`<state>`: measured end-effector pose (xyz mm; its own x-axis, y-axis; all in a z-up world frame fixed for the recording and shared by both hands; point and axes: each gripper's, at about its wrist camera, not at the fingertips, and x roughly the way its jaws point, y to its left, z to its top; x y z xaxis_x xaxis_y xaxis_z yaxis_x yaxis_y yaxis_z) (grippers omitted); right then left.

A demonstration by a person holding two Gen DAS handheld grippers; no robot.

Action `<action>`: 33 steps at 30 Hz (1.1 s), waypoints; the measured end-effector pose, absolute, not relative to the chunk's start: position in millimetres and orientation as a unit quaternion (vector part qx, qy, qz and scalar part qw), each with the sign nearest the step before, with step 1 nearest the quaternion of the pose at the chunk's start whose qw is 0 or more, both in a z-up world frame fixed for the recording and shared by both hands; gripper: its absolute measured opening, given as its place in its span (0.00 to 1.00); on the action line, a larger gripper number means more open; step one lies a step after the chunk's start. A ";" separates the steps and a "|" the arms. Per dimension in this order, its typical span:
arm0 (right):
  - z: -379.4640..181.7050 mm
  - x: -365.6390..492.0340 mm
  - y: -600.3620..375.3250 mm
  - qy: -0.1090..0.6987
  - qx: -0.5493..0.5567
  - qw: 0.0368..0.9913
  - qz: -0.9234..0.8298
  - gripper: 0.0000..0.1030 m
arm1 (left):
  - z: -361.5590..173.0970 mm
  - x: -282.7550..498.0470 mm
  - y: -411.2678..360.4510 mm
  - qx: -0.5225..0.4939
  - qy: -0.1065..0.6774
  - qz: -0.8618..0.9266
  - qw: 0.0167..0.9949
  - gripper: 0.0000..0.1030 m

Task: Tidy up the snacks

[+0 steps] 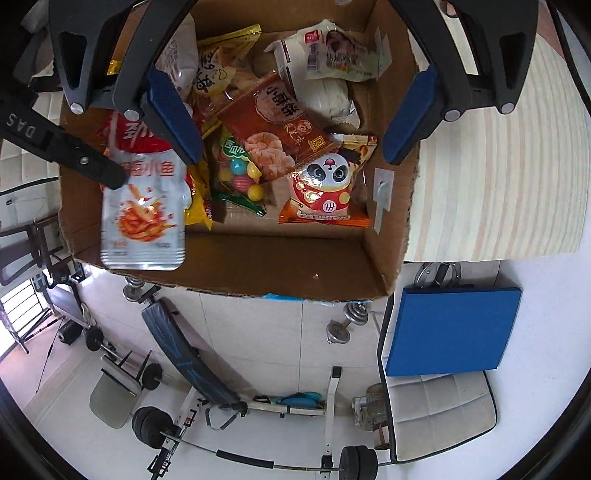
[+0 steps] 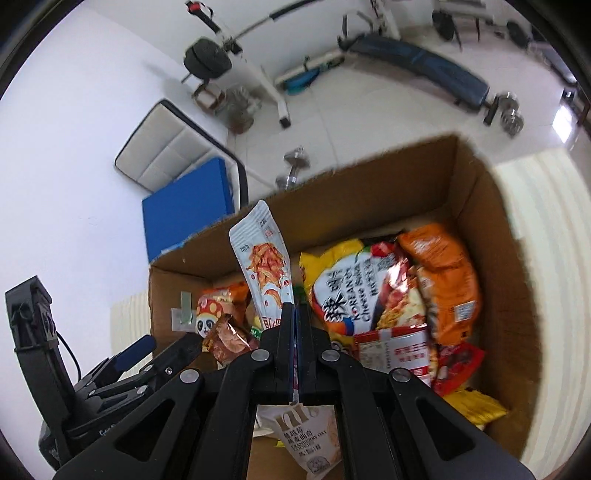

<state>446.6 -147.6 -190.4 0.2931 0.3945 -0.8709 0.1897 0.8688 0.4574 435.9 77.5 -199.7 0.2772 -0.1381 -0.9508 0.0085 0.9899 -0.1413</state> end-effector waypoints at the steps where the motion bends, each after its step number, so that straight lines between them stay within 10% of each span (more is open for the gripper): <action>1: -196.6 448.9 -147.9 0.596 0.250 0.760 0.064 0.02 | -200.7 435.3 77.0 -0.054 0.601 -0.046 0.796 0.97; 4: -209.1 452.6 -147.0 0.617 0.236 0.748 0.057 0.17 | -200.0 432.6 76.1 -0.054 0.603 -0.046 0.795 0.97; 6: -208.3 451.7 -146.1 0.625 0.212 0.750 0.048 0.69 | -197.5 428.8 76.0 -0.054 0.602 -0.046 0.795 0.97; 7: -207.2 449.3 -145.9 0.625 0.199 0.753 0.044 0.78 | -195.5 426.8 75.8 -0.055 0.602 -0.045 0.796 0.97; 33: -81.9 283.4 -162.1 0.557 0.055 0.829 -0.006 0.95 | -85.2 271.4 61.4 -0.048 0.530 -0.035 0.846 0.97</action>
<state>283.4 -162.1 -81.9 0.3797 0.0511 -0.9237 0.0705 0.9940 0.0840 271.4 61.4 -85.2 0.4355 -0.1103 -0.8934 0.0077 0.9929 -0.1189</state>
